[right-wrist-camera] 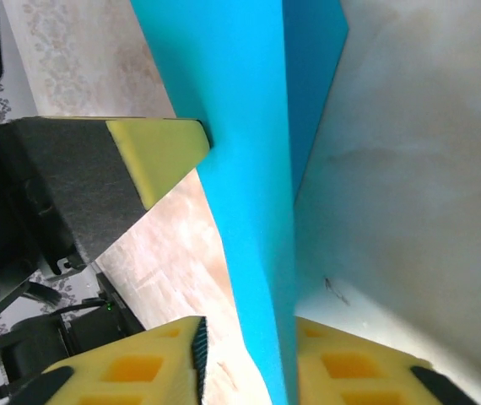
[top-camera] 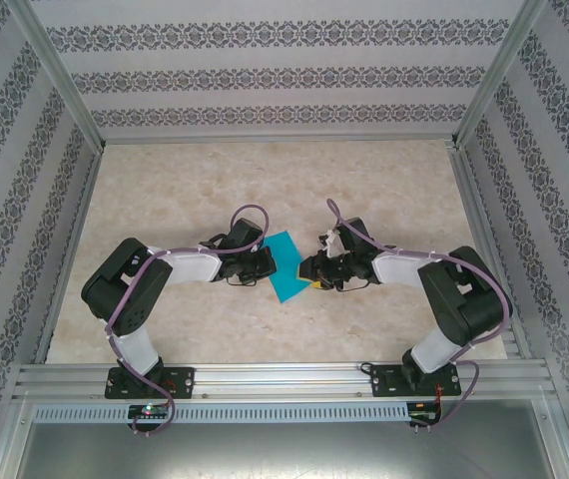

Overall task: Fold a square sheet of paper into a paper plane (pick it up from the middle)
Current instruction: Third fold the triangle at the center of the table.

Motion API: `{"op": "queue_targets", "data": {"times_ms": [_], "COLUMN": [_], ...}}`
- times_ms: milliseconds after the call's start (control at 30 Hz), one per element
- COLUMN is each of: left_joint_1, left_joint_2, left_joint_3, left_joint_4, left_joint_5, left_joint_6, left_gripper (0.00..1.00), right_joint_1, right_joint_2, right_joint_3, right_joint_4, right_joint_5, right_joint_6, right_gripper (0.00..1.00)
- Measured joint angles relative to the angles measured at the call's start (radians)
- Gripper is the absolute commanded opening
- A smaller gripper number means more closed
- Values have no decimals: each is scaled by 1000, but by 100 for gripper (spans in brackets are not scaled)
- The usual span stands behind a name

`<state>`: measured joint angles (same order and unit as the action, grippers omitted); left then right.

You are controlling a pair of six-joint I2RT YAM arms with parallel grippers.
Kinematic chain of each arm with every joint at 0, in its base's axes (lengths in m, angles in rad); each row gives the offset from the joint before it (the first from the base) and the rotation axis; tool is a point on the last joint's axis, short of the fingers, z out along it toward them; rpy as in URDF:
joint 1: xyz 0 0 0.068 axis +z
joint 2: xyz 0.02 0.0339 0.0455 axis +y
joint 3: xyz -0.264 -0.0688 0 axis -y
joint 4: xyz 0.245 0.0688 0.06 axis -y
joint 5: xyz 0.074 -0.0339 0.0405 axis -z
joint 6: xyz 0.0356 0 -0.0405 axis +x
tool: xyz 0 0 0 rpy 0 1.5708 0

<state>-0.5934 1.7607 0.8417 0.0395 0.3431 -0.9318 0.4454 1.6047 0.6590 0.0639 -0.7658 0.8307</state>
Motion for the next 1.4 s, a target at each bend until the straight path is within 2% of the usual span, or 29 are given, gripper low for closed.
{"op": "queue_targets", "data": {"times_ms": [300,400,567,833,967,1100,1233,1400], "left_joint_1": [0,0,1,31,44,47,52,53], "left_joint_2": [0,0,2,-40,-72,-21,6,9], "left_joint_3": [0,0,5,-2,-5,-5,7,10], "left_joint_4": [0,2,2,-10,-5,-1,17,18], "left_joint_5": [0,3,8,-16,-32,-29,-14,-11], "left_joint_6": [6,11,50,126,136,135,133,135], "left_gripper": [0,0,0,12,10,7,6,5], "right_joint_1": [-5,-5,11,80,96,96,96,96], "right_joint_2": [-21,-39,-60,-68,-68,-68,-69,-85], "right_joint_3": [-1,-1,0,0,0,0,2,2], "right_joint_4": [-90,-102,-101,-99,-91,-76,-80,-106], "right_joint_5": [44,51,58,129,161,175,179,183], "right_joint_6": [0,2,18,87,127,152,159,159], "right_gripper": [6,3,3,7,14,22,22,17]}}
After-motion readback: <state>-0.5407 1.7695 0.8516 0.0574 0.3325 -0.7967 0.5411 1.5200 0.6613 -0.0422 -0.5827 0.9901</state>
